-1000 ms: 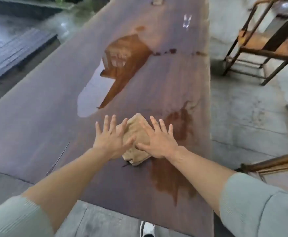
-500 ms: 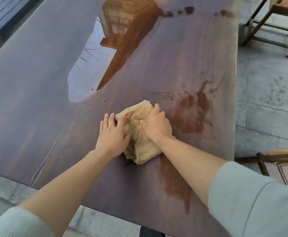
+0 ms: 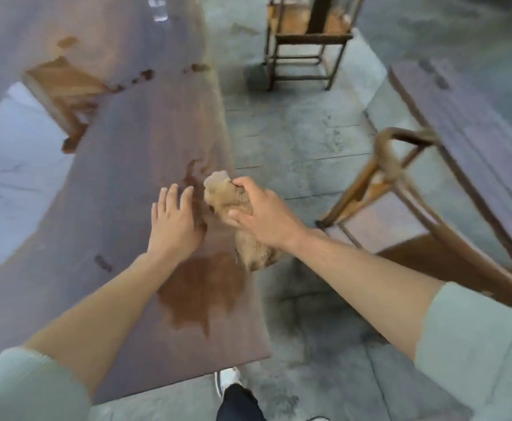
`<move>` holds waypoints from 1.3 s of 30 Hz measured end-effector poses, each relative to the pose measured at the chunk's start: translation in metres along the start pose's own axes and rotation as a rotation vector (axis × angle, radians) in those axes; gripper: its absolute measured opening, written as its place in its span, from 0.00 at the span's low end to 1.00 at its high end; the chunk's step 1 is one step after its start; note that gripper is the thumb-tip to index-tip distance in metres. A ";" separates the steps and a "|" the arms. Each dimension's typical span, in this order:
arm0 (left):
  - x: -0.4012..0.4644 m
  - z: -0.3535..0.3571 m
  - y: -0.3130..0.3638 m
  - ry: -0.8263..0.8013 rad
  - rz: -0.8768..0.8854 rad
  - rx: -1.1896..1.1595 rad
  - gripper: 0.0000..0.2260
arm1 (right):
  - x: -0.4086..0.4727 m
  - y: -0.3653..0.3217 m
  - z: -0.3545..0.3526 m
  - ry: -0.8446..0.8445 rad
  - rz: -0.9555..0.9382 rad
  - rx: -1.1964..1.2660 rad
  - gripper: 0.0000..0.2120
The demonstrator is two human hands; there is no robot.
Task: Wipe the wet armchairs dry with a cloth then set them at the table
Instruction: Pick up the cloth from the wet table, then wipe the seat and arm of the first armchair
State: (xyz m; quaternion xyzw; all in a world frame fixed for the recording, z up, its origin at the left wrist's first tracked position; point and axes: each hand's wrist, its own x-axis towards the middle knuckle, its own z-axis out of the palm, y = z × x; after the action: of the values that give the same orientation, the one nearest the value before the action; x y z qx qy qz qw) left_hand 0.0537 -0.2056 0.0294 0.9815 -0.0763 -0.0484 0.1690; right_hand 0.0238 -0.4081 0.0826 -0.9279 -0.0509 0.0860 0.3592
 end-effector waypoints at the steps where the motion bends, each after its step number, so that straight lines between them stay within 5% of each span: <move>1: -0.001 0.002 0.033 0.003 0.041 0.003 0.35 | -0.021 0.015 -0.028 0.043 0.016 -0.003 0.24; 9: -0.039 0.038 0.333 -0.005 0.515 0.156 0.28 | -0.229 0.148 -0.224 0.345 0.181 -0.068 0.25; 20: -0.102 0.152 0.619 -0.158 0.919 0.119 0.19 | -0.465 0.378 -0.295 0.626 0.713 0.028 0.24; 30: -0.087 0.277 0.752 -0.485 0.928 0.175 0.17 | -0.491 0.516 -0.288 0.754 1.044 0.015 0.07; 39: -0.055 0.351 0.823 -0.529 0.657 0.134 0.16 | -0.435 0.635 -0.334 0.832 0.894 0.198 0.12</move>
State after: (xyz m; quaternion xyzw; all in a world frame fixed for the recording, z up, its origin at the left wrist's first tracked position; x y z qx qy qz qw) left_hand -0.1527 -1.0762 -0.0169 0.8675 -0.4288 -0.2370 0.0860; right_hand -0.3163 -1.1636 -0.0504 -0.7773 0.4955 -0.1367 0.3627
